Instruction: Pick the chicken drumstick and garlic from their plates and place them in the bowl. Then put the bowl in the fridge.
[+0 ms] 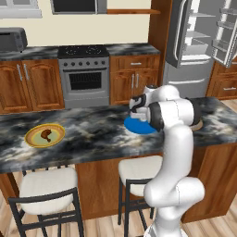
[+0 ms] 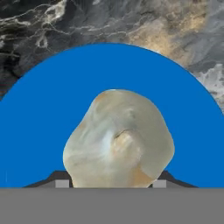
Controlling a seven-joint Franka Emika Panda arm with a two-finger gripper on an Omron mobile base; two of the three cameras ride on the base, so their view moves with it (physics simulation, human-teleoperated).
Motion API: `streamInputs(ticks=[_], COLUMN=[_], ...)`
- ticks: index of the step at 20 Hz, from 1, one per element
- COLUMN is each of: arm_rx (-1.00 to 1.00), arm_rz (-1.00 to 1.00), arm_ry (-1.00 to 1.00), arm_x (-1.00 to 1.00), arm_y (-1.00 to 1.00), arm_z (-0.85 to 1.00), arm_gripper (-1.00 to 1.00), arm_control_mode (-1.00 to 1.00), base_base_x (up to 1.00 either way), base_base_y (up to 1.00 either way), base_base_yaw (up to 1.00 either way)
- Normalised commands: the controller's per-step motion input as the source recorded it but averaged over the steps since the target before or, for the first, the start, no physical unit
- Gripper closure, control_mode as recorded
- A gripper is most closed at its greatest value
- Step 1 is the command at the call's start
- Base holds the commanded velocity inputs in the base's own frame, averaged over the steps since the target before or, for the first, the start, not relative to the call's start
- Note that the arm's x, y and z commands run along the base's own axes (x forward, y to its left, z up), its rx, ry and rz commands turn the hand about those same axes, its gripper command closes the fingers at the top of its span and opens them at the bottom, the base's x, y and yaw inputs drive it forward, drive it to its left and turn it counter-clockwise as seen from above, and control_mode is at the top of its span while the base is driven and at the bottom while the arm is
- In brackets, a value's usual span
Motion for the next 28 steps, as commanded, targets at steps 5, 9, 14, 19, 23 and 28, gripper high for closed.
streamInputs(ticks=[5,9,14,19,23,28], arm_rx=[0.0,0.01,0.01,0.0,0.0,0.0], arm_rz=[0.11,0.14,0.02,0.0,0.0,0.0], arm_ry=[-0.25,-0.32,-0.06,0.15,0.14,0.1], arm_x=[-0.51,-0.57,-0.47,-0.36,-0.28,-0.26], arm_y=[-0.07,-0.23,-0.31,-0.33,-0.36,-0.35], arm_z=[0.35,0.34,0.45,0.52,0.56,0.57], arm_gripper=[1.0,1.0,1.0,1.0,1.0,1.0], arm_control_mode=[-1.0,-1.0,-1.0,-1.0,-1.0,-1.0], base_base_x=[0.0,0.0,0.0,0.0,0.0,0.0], base_base_y=[0.0,0.0,0.0,0.0,0.0,0.0], base_base_yaw=[0.0,0.0,0.0,0.0,0.0,0.0])
